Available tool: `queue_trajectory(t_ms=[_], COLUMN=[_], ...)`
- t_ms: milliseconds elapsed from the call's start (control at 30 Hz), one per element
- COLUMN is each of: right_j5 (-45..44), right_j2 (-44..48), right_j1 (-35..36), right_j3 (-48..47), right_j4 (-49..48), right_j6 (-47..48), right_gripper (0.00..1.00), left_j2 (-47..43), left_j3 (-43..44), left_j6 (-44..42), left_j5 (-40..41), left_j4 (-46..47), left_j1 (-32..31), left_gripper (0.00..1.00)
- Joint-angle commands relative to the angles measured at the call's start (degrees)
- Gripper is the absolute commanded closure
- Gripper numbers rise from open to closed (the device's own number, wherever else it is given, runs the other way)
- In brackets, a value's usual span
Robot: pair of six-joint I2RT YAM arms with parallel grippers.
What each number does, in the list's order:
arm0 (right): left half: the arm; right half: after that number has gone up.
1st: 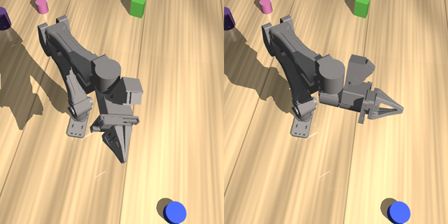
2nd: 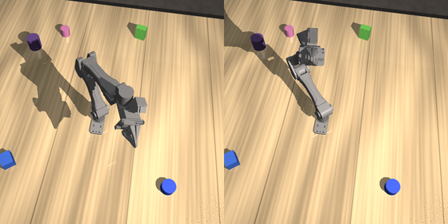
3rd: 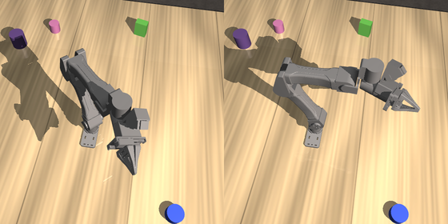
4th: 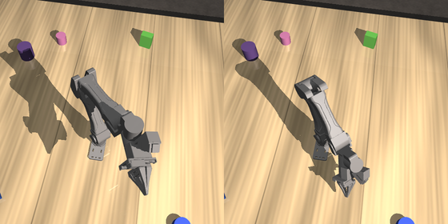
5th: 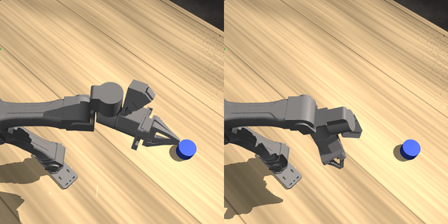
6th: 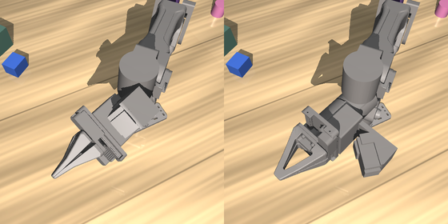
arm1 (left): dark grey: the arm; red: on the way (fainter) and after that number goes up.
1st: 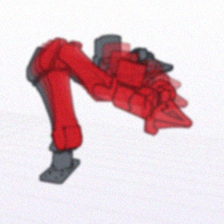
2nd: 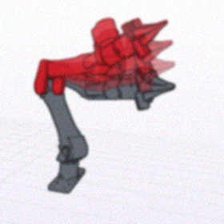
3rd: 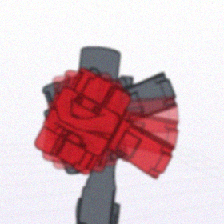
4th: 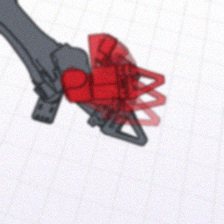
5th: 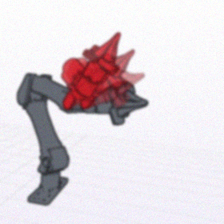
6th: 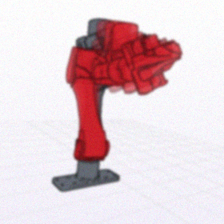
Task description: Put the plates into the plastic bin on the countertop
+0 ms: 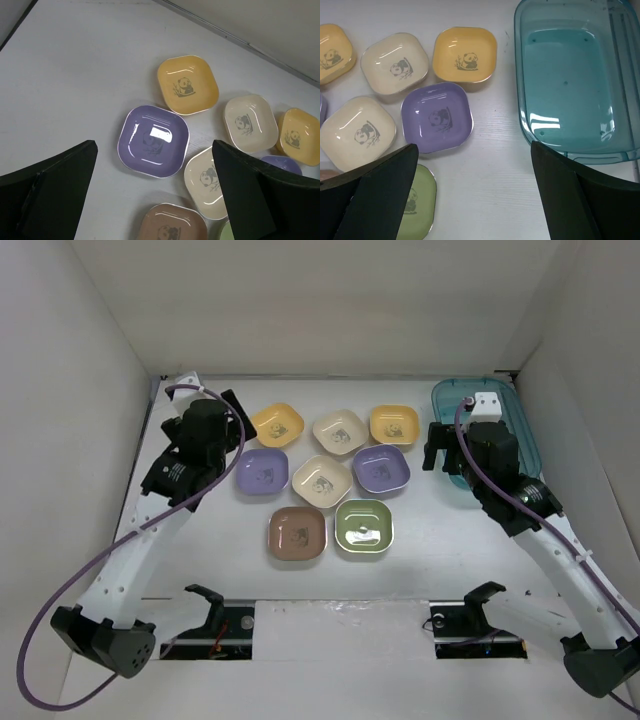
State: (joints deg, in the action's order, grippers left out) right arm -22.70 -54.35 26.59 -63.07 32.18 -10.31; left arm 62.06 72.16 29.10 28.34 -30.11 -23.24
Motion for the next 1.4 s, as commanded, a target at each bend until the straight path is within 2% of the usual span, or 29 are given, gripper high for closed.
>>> queue_trajectory(t_ms=[0, 67, 100, 167, 300, 500, 533, 567, 600, 700, 800, 833, 867, 967, 1000, 1067, 1267, 1367], right_j5=[0.29, 2.47, 3.61, 8.79, 18.46, 21.73, 22.34, 22.35, 22.96, 23.49, 24.02, 24.02, 24.71, 26.21, 26.82, 27.53, 28.06, 28.59], right_j2=[0.91, 0.91, 0.91, 2.31, 3.02, 0.38, 0.38, 1.08, 1.09, 2.22, 2.23, 2.23, 2.23, 1.7, 1.7, 1.17, -3.12, -4.01], right_j1=[-0.4, -0.4, -0.4, -0.4, -0.4, 0.66, 1.27, 1.27, 1.27, 1.27, 1.27, 1.27, 1.27, 1.8, 1.8, 2.41, 3.46, 3.99], right_j3=[-1.97, -1.45, -0.92, 0.92, 4.45, 3.04, 3.04, 3.04, 3.04, 4.35, 4.36, 4.36, 4.36, 3.83, 3.83, 3.83, 4.36, 4.88], right_j4=[-1.15, -1.16, -2.81, -5.62, -10.91, -10.12, -10.12, -10.12, -10.12, -10.65, -10.65, -11.17, -11.18, -11.79, -12.49, -13.19, -15.49, -16.97], right_j6=[0.55, 1.08, 1.69, 2.21, 2.83, 5.2, 5.21, 5.21, 5.21, 5.21, 5.21, 5.21, 5.21, 5.21, 5.21, 5.21, 5.21, 4.69], right_gripper=[0.0, 0.0, 0.0, 0.0, 0.0, 0.0, 0.0, 0.0, 0.0, 0.0, 0.0, 0.0, 0.0, 0.0, 0.0, 0.0, 0.0, 0.0], left_j2=[1.47, 6.12, 7.97, 12.37, 15.1, 21.85, 23.18, 24.41, 26.42, 28.63, 31.18, 32.23, 32.77, 34.08, 34.09, 31.65, 22.85, 21.43], left_j3=[2.28, 3.51, 3.51, 1.77, -5.62, -9.75, -9.76, -10.28, -10.81, -15.02, -19.42, -20.21, -20.91, -20.92, -20.92, -20.92, -22.15, -21.36], left_j6=[2.17, 7.27, 9.81, 17.35, 19.49, 22.57, 23.36, 23.98, 26.16, 27.24, 26.36, 26.36, 26.36, 29.33, 30.65, 33.46, 35.41, 31.64], left_j5=[3.03, 6.19, 7.16, 7.18, 1.47, 0.31, 0.31, 0.84, 1.36, 2.42, -0.39, -0.91, -0.92, 0.83, 0.84, 1.55, 6.82, 7.43], left_j4=[-2.75, -6.7, -11.5, -14.71, -7.09, 1.27, 1.28, 0.76, -0.03, 3.2, 8.9, 9.71, 10.24, 8.85, 7.88, 6.47, 3.22, 5.75], left_j1=[0.13, 0.13, 1.09, 3.55, 4.08, 4.61, 4.61, 4.61, 4.61, 6.1, 9.44, 9.45, 10.4, 12.07, 12.95, 13.48, 13.49, 13.49], left_gripper=[0.0, 0.0, 0.0, 0.0, 0.0, 0.03, 0.05, 0.14, 0.18, 0.21, 0.3, 0.36, 0.48, 0.74, 0.9, 1.0, 1.0, 1.0])
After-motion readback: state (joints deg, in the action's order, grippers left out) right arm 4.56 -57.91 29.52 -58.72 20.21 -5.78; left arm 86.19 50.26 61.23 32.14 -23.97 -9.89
